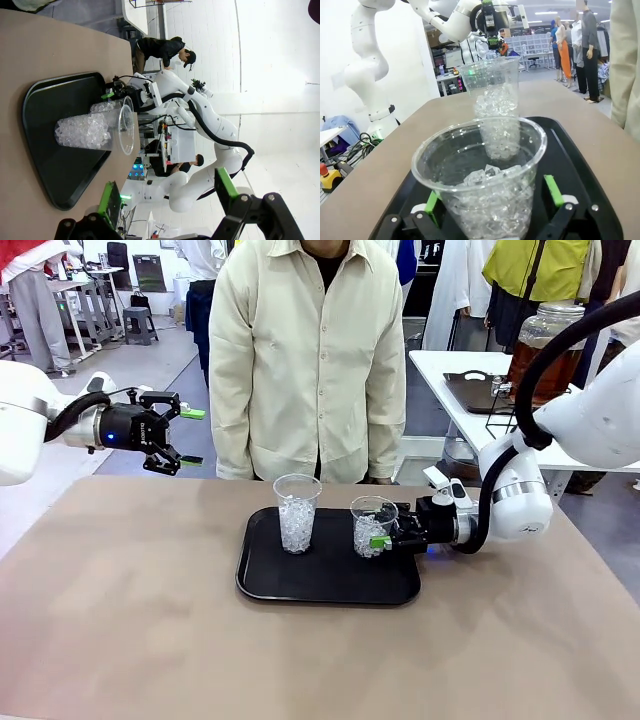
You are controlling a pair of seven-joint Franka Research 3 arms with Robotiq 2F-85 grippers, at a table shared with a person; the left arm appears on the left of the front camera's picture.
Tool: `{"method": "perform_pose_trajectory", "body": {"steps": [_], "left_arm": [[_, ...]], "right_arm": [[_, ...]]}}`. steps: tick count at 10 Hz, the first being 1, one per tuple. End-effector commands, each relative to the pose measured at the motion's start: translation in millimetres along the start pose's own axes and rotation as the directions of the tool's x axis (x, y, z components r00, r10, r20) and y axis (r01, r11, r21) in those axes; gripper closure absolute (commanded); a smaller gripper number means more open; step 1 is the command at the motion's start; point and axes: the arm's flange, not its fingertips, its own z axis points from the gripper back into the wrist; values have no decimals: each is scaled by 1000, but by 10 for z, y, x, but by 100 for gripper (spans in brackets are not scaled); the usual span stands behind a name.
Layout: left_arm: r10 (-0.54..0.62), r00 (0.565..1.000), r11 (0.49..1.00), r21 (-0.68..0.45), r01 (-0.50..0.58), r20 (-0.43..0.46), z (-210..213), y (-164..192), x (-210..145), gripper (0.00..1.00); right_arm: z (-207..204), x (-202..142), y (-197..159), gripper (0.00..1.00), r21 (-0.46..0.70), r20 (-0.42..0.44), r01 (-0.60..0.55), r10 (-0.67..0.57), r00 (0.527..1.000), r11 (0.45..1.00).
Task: Pour the drink into the iced cup.
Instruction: Pick up the iced cup indicated by the human and present it to them.
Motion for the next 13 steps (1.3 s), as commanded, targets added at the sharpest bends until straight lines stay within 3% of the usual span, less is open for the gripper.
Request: {"method": "perform_pose_trajectory", "body": {"steps": [1, 2, 3, 9, 13], "left_arm": [[10, 1000, 1000, -7, -10, 11, 2, -24, -2, 0], [10, 1000, 1000, -7, -10, 11, 2, -24, -2, 0], [10, 1000, 1000, -7, -10, 11, 2, -24, -2, 0], [10, 1000, 1000, -7, -10, 11, 2, -24, -2, 0], [10, 1000, 1000, -7, -10, 11, 2, -24, -2, 0]], "right_arm": [[-102, 43, -99, 0, -4, -10, 19, -19, 1000, 1000], [-117, 45, -105, 3, 7, -10, 22, -22, 1000, 1000], [-113, 44, -101, 19, 7, -5, 20, -20, 1000, 1000], [-7, 221, -41, 19, 35, 37, 43, -44, 998, 998], [65, 652, -7, 19, 44, 51, -33, 31, 998, 998]]}}
